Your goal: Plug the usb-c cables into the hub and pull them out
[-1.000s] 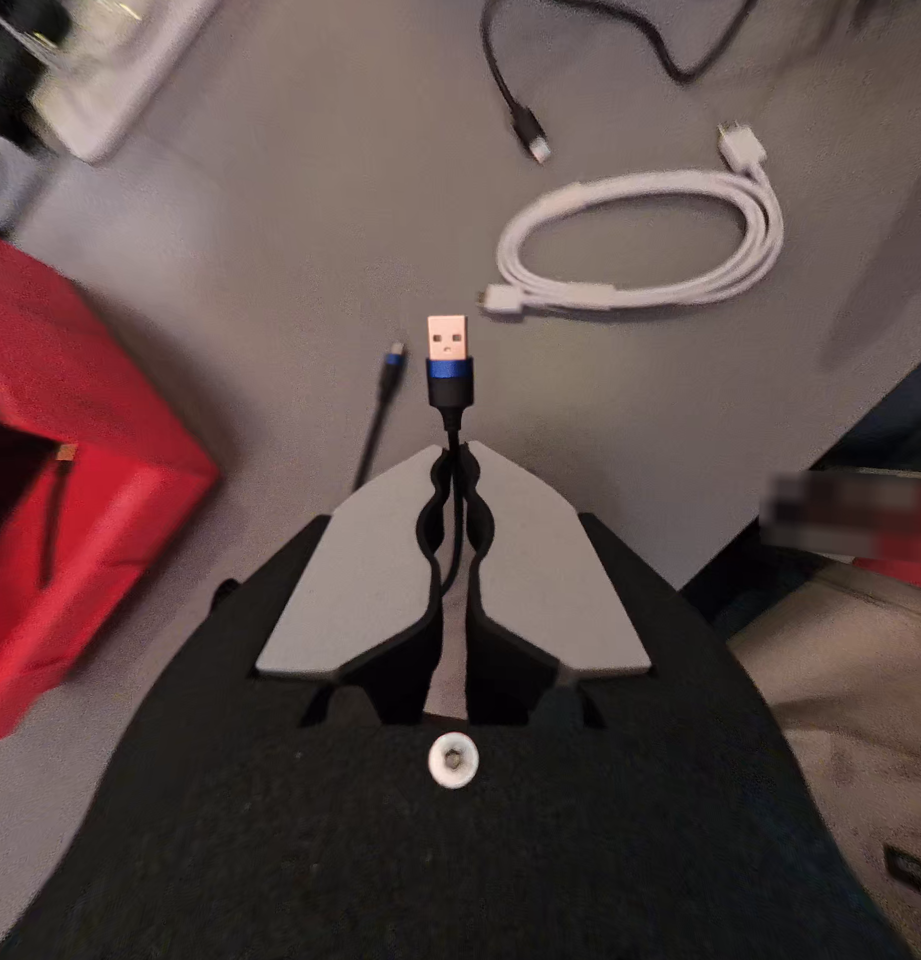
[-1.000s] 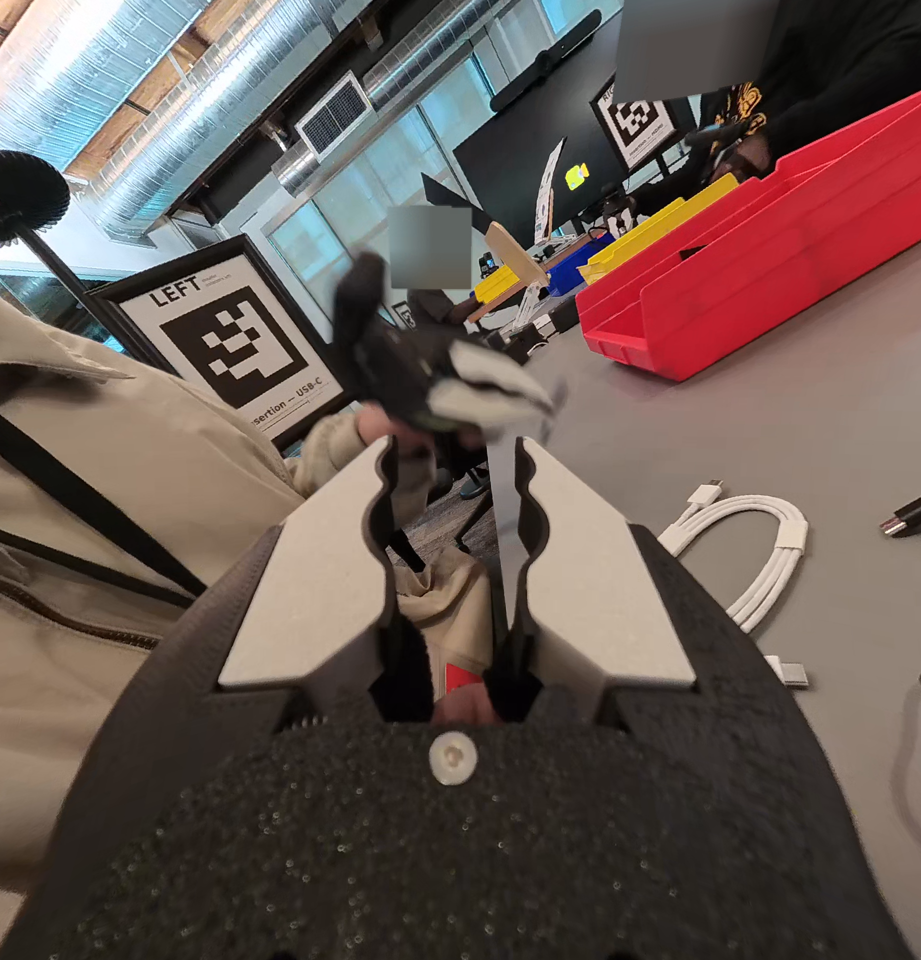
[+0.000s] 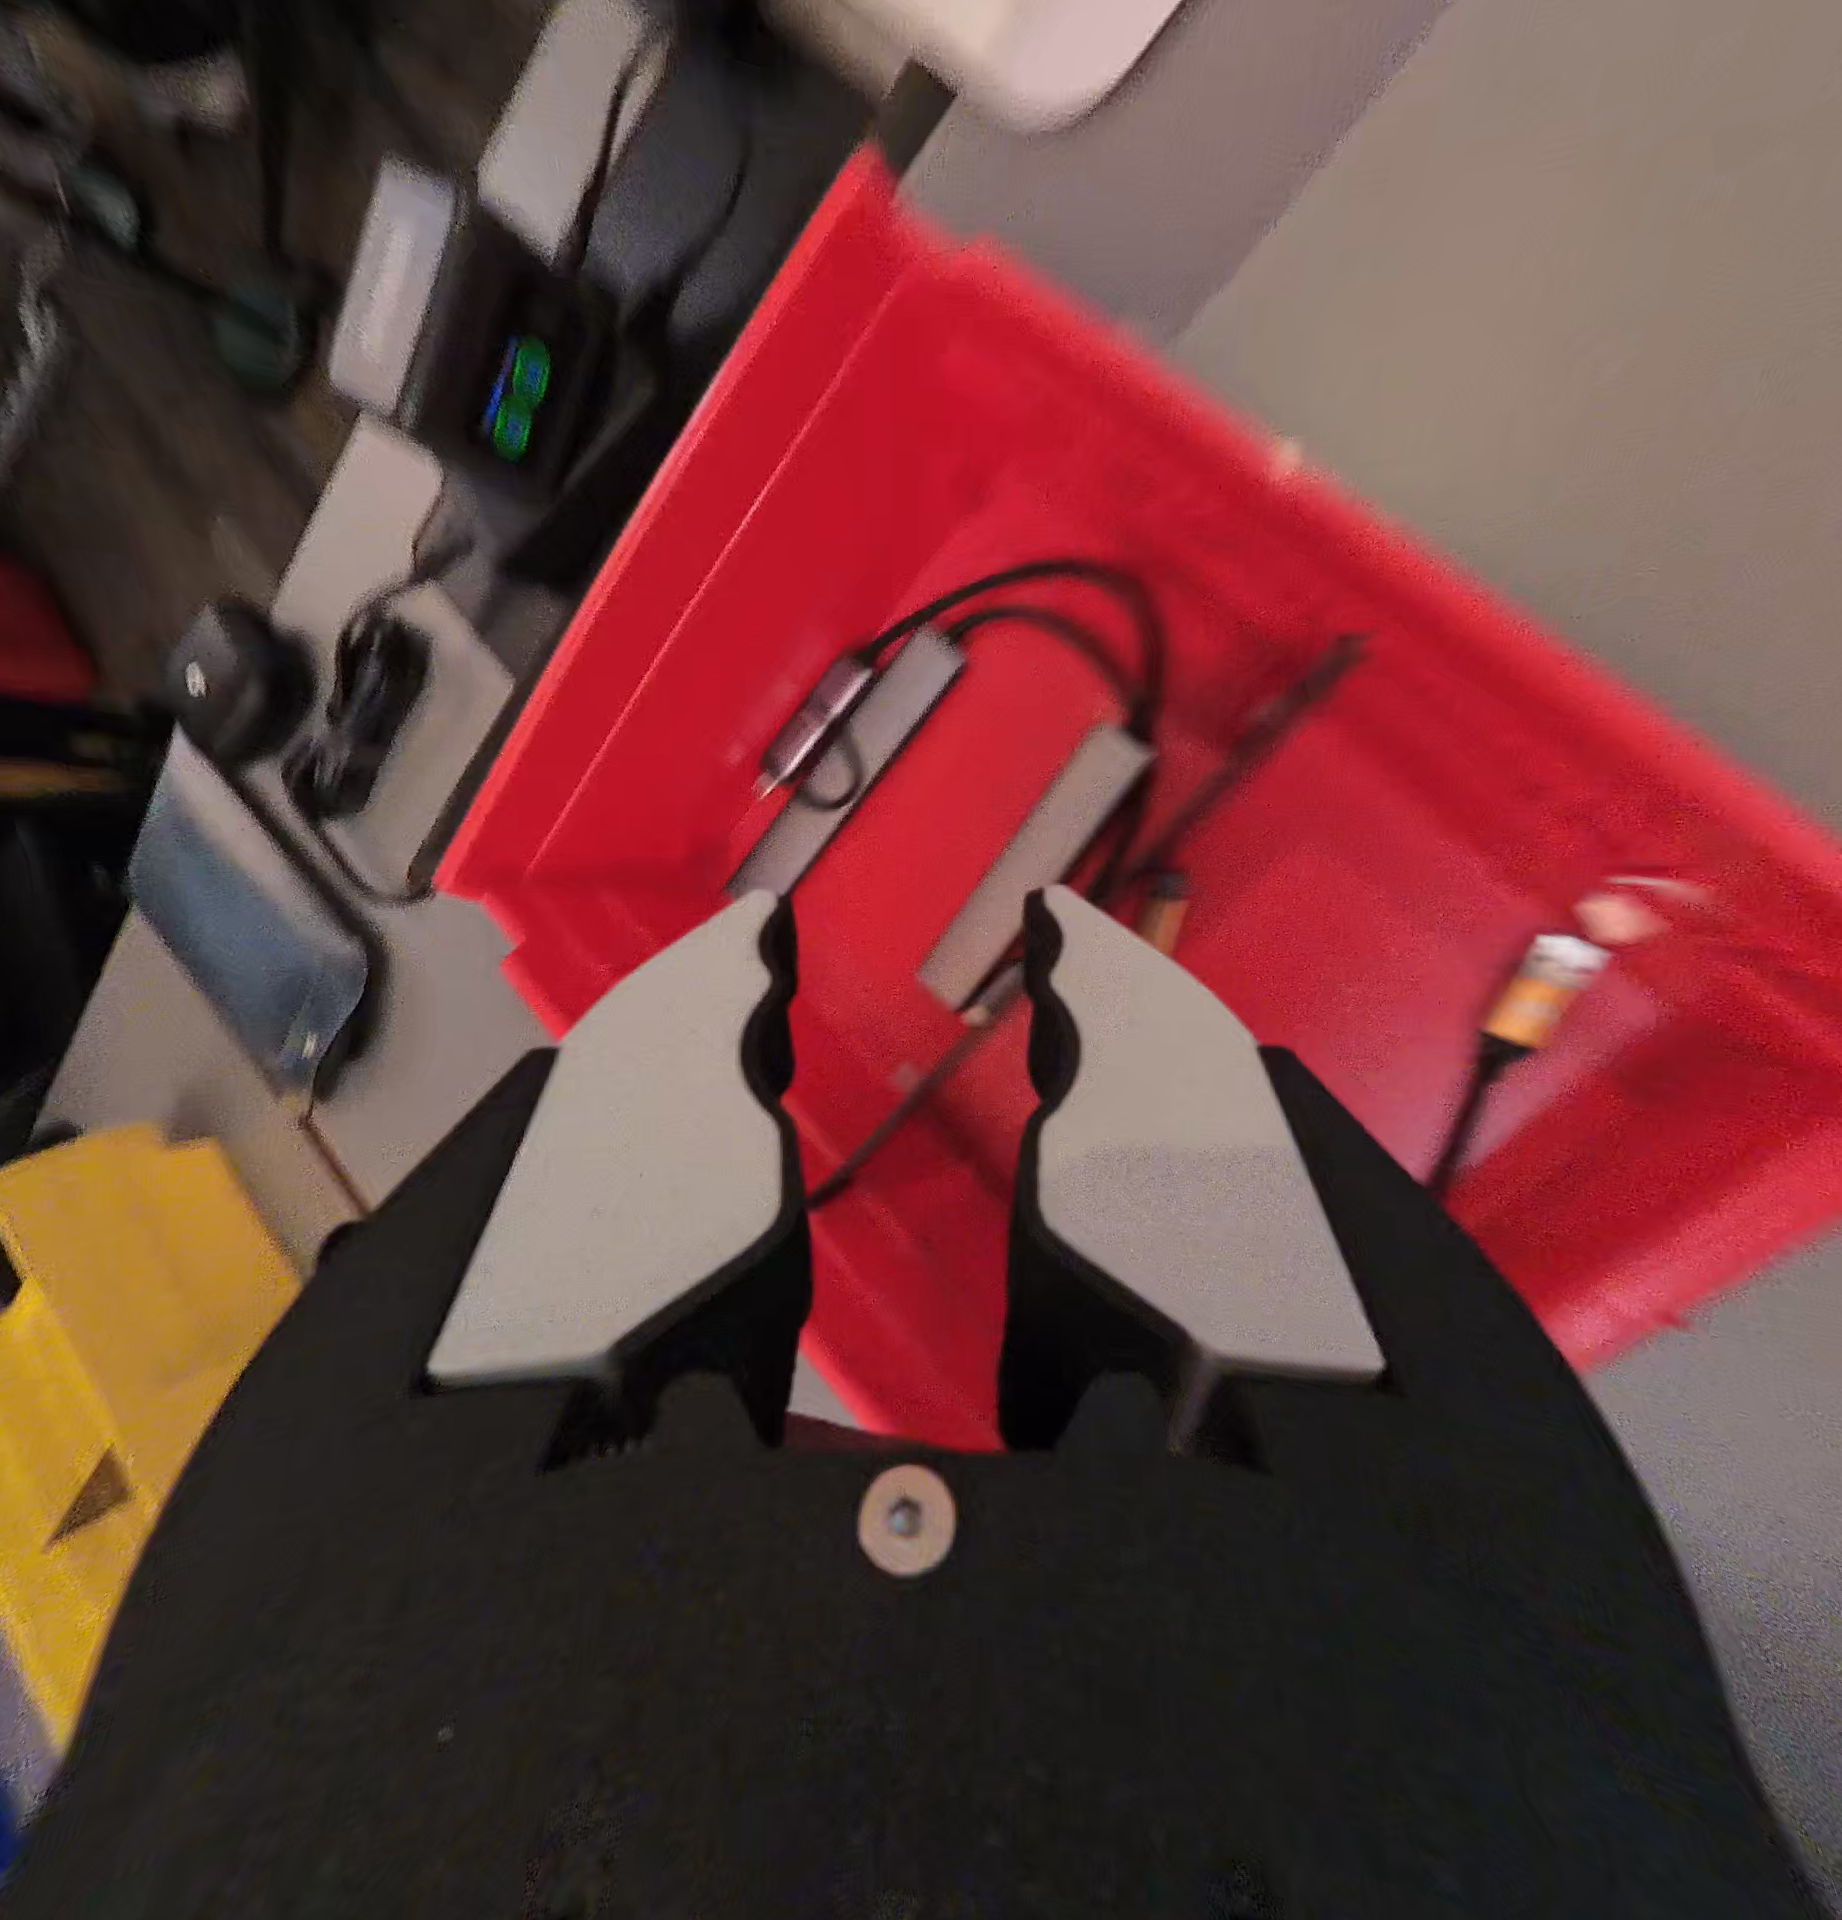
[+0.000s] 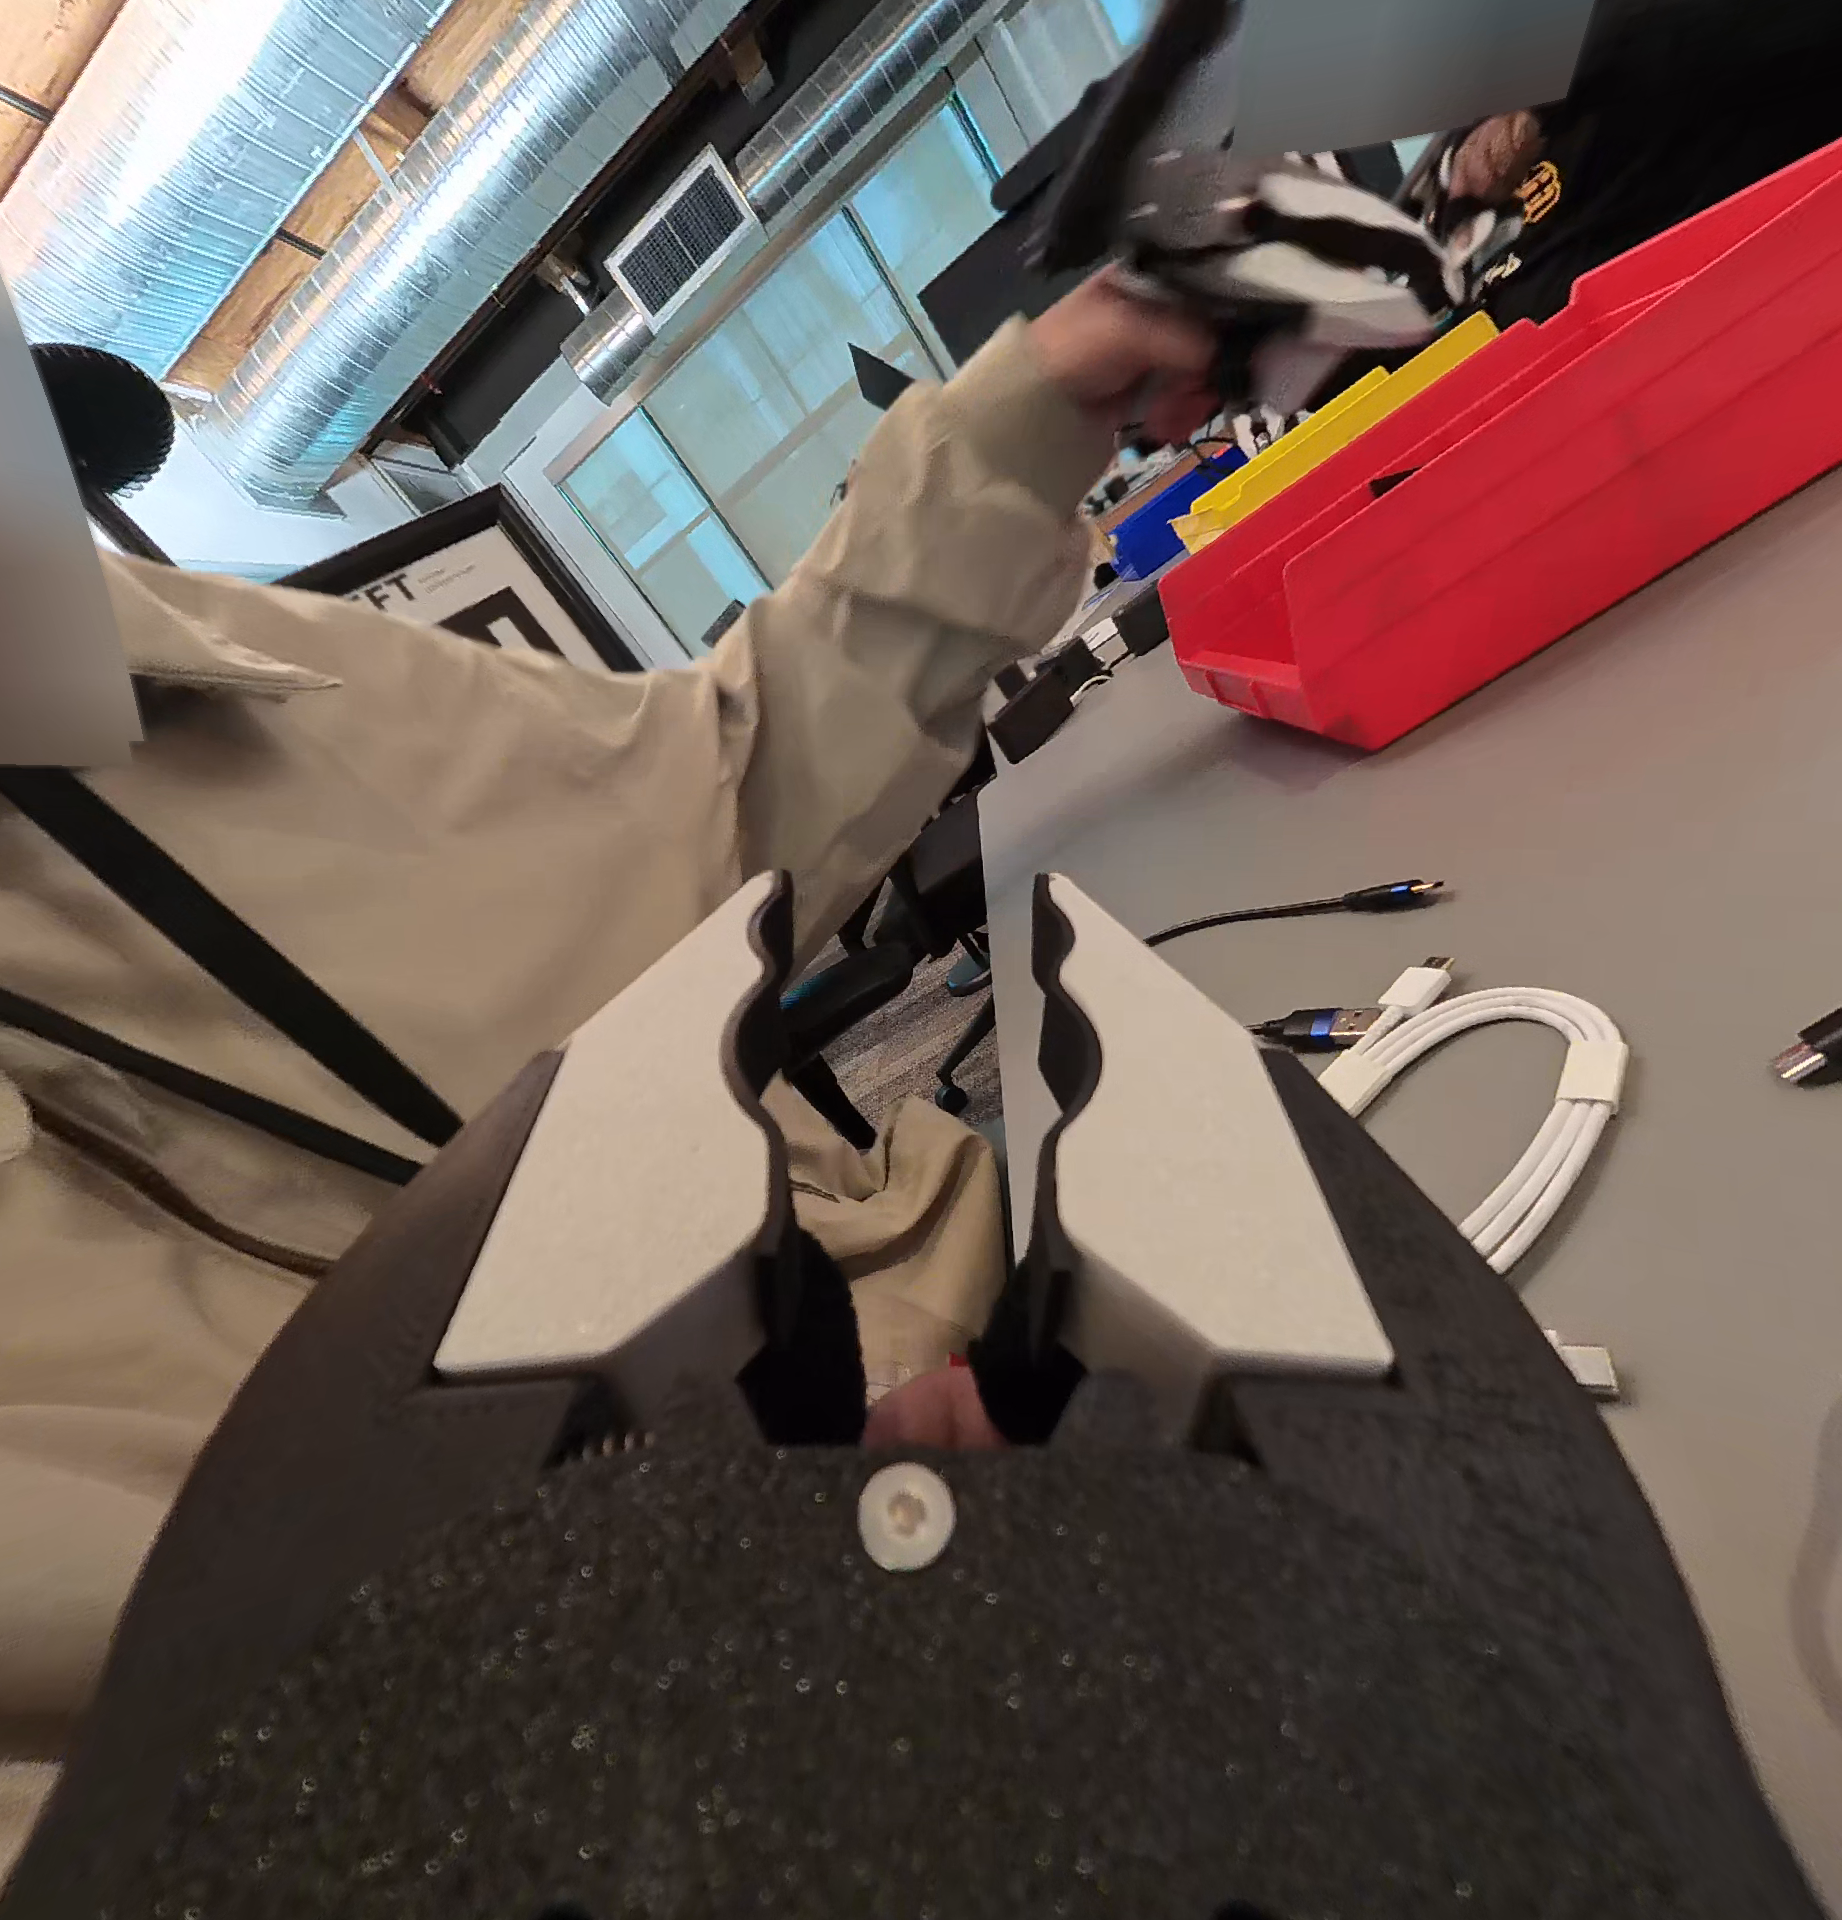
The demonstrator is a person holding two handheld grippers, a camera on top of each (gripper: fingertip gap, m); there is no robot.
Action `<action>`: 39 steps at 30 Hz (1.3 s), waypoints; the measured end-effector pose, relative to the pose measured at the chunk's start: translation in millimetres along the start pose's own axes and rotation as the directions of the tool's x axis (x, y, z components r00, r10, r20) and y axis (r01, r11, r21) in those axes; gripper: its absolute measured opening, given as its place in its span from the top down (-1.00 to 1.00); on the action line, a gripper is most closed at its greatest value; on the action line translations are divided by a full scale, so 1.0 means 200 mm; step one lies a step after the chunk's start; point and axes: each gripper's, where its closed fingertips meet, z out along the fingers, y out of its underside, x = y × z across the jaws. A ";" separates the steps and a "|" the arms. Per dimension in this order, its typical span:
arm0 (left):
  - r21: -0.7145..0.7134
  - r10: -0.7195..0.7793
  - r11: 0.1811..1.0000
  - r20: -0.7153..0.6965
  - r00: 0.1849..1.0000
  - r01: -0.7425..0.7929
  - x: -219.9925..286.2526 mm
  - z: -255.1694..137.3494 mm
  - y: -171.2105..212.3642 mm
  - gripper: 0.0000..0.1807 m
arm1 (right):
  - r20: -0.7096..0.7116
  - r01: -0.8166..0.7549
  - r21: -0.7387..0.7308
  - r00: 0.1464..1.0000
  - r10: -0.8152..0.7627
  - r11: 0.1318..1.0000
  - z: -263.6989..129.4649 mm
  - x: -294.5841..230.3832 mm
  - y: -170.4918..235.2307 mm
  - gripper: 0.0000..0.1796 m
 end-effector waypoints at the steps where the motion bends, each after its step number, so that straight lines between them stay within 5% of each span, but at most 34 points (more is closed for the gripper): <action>1: -0.077 -0.009 0.997 0.008 1.000 0.010 -0.08 0.08 0.04 0.48 | -0.001 0.000 0.001 1.000 0.000 1.000 0.00 0.00 0.00 0.50; 5: -0.220 0.091 0.969 -0.123 0.988 -0.117 -0.18 0.36 0.12 0.55 | -0.011 -0.013 0.016 1.000 0.013 1.000 -0.02 0.03 -0.02 0.49; 13: -0.473 0.329 0.779 -0.251 0.910 -0.412 -0.23 0.66 0.32 0.55 | 0.004 -0.039 0.042 0.999 0.039 0.998 -0.04 0.05 -0.06 0.48; 24: -0.455 0.378 0.754 -0.288 0.880 -0.473 -0.25 0.75 0.32 0.74 | 0.028 -0.067 0.001 0.997 0.067 0.998 -0.03 0.08 -0.04 0.46; 33: -0.430 0.564 0.741 -0.016 0.825 -0.515 -0.26 0.49 0.25 0.77 | 0.026 -0.068 0.009 0.997 0.067 0.998 -0.03 0.07 -0.04 0.46; 36: -0.458 0.682 0.696 0.179 0.709 -0.554 -0.29 0.26 0.16 0.77 | 0.016 -0.055 0.005 0.998 0.055 0.998 -0.02 0.06 -0.03 0.46; 39: -0.536 0.795 0.604 0.350 0.495 -0.590 -0.30 0.00 0.08 0.78 | 0.008 -0.047 -0.012 0.999 0.047 0.999 -0.01 0.06 -0.01 0.46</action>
